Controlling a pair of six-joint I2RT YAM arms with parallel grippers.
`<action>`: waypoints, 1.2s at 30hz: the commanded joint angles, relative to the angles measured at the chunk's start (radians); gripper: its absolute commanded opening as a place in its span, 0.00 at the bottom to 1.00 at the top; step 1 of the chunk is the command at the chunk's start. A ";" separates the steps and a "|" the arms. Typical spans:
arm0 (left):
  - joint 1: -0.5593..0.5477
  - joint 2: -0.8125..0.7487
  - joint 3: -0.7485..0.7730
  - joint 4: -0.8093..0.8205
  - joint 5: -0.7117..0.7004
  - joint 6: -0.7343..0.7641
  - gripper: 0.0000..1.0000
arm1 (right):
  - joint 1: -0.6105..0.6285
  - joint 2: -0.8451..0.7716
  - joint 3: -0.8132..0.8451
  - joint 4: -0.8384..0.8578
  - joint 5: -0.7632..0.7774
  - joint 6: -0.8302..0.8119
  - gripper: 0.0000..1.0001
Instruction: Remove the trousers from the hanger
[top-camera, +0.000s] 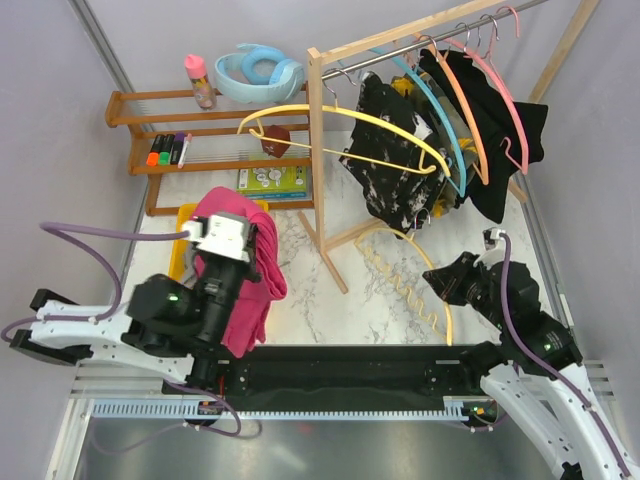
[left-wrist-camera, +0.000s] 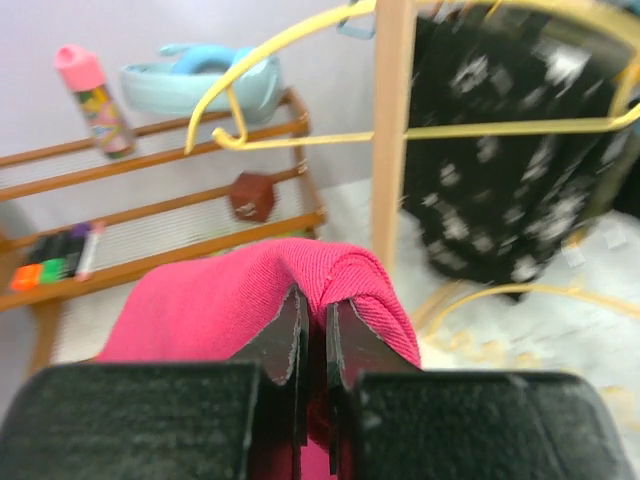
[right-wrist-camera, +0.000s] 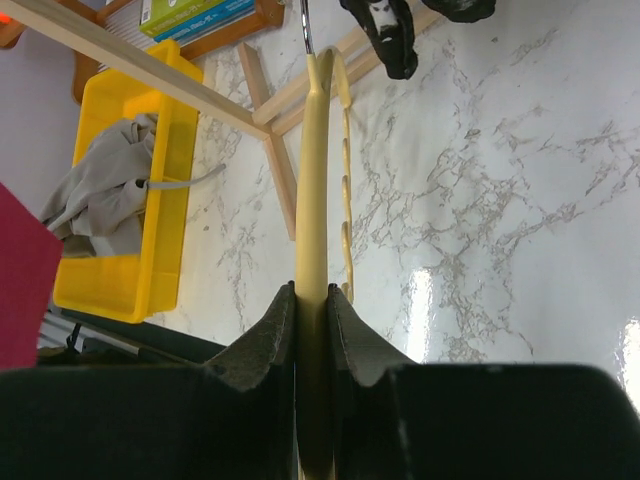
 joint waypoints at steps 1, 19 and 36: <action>0.101 0.049 0.012 -0.418 -0.043 -0.307 0.02 | -0.006 -0.031 0.027 0.001 -0.015 -0.048 0.00; 0.788 0.152 0.167 -0.889 0.280 -0.677 0.02 | -0.003 -0.041 0.071 -0.040 0.010 -0.093 0.00; 0.822 -0.076 0.427 -1.033 0.453 -0.610 0.02 | -0.004 -0.024 0.062 -0.011 -0.002 -0.090 0.00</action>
